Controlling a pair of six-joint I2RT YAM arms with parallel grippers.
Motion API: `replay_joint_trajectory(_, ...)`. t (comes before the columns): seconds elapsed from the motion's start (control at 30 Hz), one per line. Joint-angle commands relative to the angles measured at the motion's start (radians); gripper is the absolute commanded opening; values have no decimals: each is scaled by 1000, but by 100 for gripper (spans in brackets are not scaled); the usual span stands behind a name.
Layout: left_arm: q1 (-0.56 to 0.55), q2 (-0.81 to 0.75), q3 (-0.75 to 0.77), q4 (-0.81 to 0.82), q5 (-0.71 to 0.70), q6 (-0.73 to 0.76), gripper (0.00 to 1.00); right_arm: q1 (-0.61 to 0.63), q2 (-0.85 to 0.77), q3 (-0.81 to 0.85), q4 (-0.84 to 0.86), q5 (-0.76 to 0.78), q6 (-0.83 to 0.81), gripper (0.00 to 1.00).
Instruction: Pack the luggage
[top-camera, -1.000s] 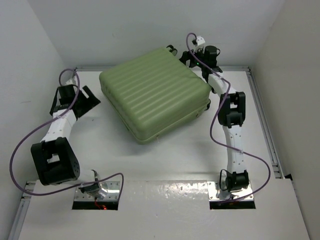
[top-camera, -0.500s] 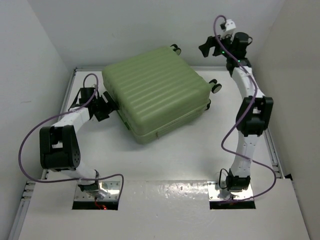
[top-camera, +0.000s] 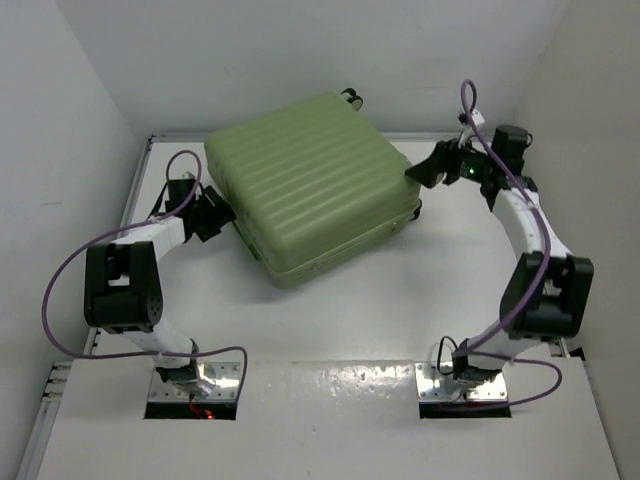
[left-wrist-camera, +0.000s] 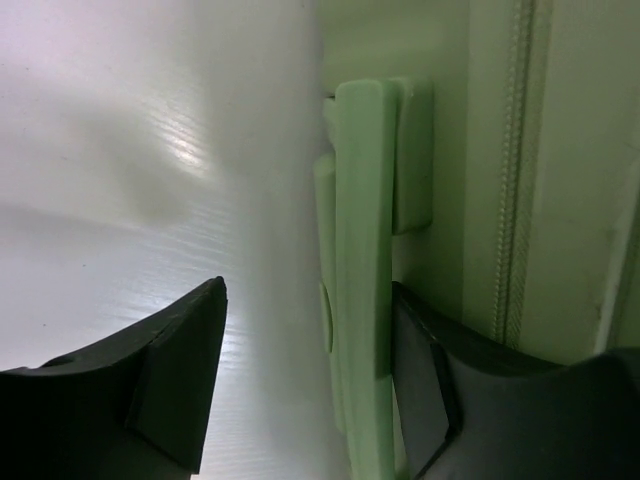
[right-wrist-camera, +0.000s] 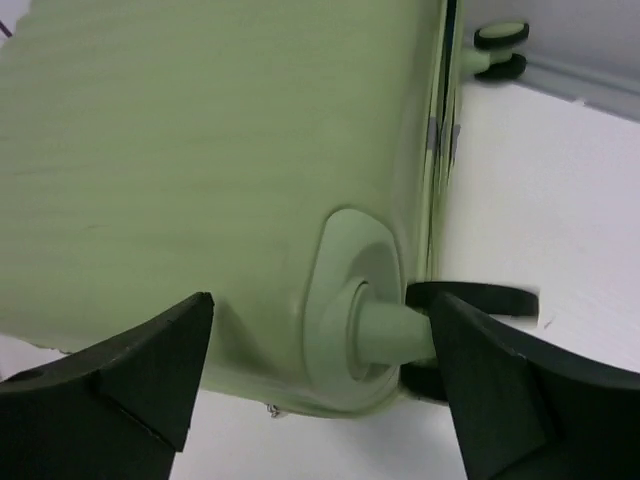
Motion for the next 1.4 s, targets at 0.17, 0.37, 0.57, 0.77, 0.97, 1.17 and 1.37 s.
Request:
replay_joint_trajectory(0.17,-69,195,50,-67,-2,-55,33,41,-374,-579,482,77,191,65)
replay_joint_trajectory(0.37,31,240,150,-125,56,4,3,85,-308,-687,677,129,171,63)
replay_joint_trajectory(0.57,69,265,149,-134,127,50,0,115,-310,-836,852,211,119,58)
replay_joint_trajectory(0.77,69,254,100,-105,141,51,0,245,-334,-932,935,385,39,59)
replay_joint_trajectory(0.97,69,254,91,-105,141,60,0,298,-296,-960,1016,505,28,59)
replay_joint_trajectory(1.17,69,254,91,-105,132,60,0,305,-243,-914,1033,566,16,54)
replay_joint_trajectory(1.37,69,254,91,-105,122,69,0,313,-195,-893,1056,535,-25,42)
